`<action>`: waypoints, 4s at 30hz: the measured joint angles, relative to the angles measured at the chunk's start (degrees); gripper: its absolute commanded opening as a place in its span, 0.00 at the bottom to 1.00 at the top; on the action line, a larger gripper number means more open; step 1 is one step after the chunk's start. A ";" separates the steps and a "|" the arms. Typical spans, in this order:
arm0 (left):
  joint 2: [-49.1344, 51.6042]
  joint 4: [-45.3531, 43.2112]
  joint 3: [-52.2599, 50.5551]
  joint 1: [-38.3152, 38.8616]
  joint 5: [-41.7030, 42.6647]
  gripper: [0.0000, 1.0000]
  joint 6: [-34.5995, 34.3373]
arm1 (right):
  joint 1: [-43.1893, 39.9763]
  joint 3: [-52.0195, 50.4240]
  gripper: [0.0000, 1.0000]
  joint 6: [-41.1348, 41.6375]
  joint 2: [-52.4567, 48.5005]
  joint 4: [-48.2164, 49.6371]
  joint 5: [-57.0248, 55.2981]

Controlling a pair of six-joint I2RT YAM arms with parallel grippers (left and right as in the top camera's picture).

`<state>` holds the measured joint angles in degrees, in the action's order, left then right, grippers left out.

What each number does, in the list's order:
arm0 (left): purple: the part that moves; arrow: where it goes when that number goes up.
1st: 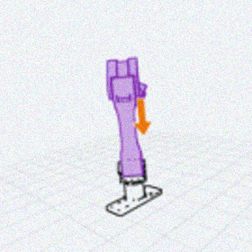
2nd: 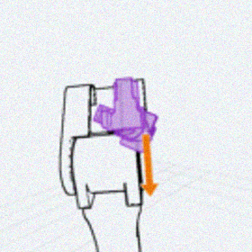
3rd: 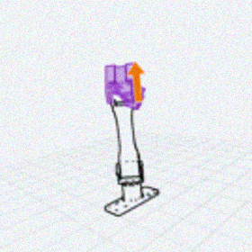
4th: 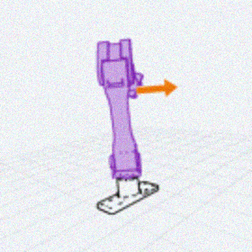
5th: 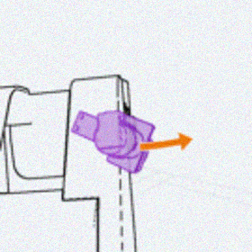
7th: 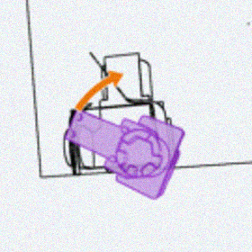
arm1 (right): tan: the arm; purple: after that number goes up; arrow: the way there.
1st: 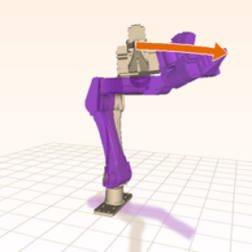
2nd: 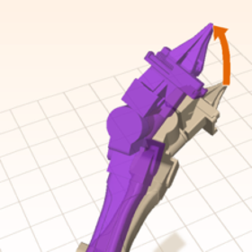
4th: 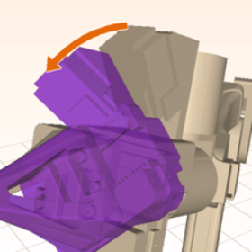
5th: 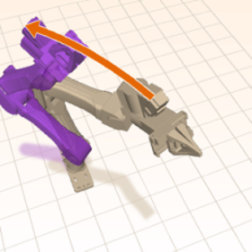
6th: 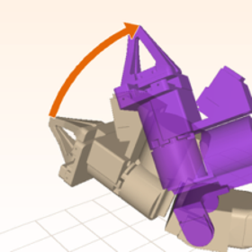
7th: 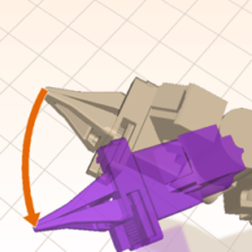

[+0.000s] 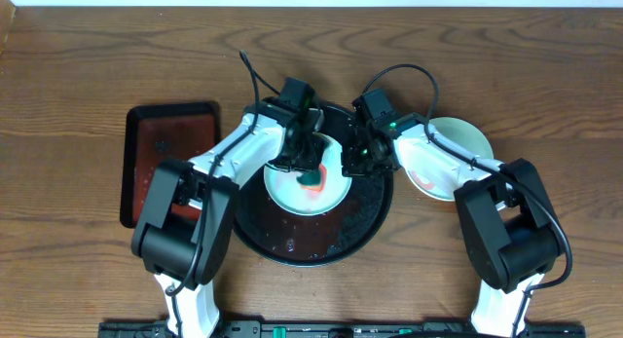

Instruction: Clean dirty plates on tray and stack at the side

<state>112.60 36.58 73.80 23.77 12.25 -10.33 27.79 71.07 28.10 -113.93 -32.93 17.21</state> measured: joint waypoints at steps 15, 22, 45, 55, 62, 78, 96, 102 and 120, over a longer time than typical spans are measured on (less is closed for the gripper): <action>-0.33 15.98 1.16 -0.68 -9.11 0.07 -12.74 | 0.15 0.00 0.01 -0.02 -0.02 0.46 -0.09; -0.44 17.20 1.20 -2.29 4.57 0.07 -5.84 | 0.15 0.00 0.01 -0.79 -0.02 0.48 0.37; -20.35 15.08 5.42 -16.87 2.58 0.08 -3.10 | 5.11 -2.45 0.01 -7.78 17.68 -8.11 -18.10; -20.35 15.21 5.35 -16.87 0.85 0.08 -3.13 | 20.09 -2.45 0.01 -8.02 24.98 -10.43 -48.28; -20.35 15.72 5.35 -16.87 0.66 0.08 -3.10 | 29.20 -2.45 0.01 -8.22 24.98 -11.67 -68.46; -20.35 15.93 5.35 -16.87 0.66 0.08 -3.13 | 34.56 -2.45 0.01 -8.24 24.98 -11.80 -97.22; -20.35 16.79 5.35 -16.87 -1.42 0.08 -3.10 | 32.30 -2.45 0.01 -5.90 24.98 -12.20 -75.17; -20.35 21.75 5.31 -18.16 -10.12 0.08 -3.08 | 22.05 -2.45 0.01 -3.23 24.98 -12.02 -48.74; -20.35 22.99 4.52 -24.90 -22.97 0.08 -3.41 | -23.26 -5.53 0.01 -6.91 24.98 -14.29 -15.72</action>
<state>92.25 59.57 78.32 -1.13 -10.72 -13.74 4.54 65.54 21.19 -88.95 -47.22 1.50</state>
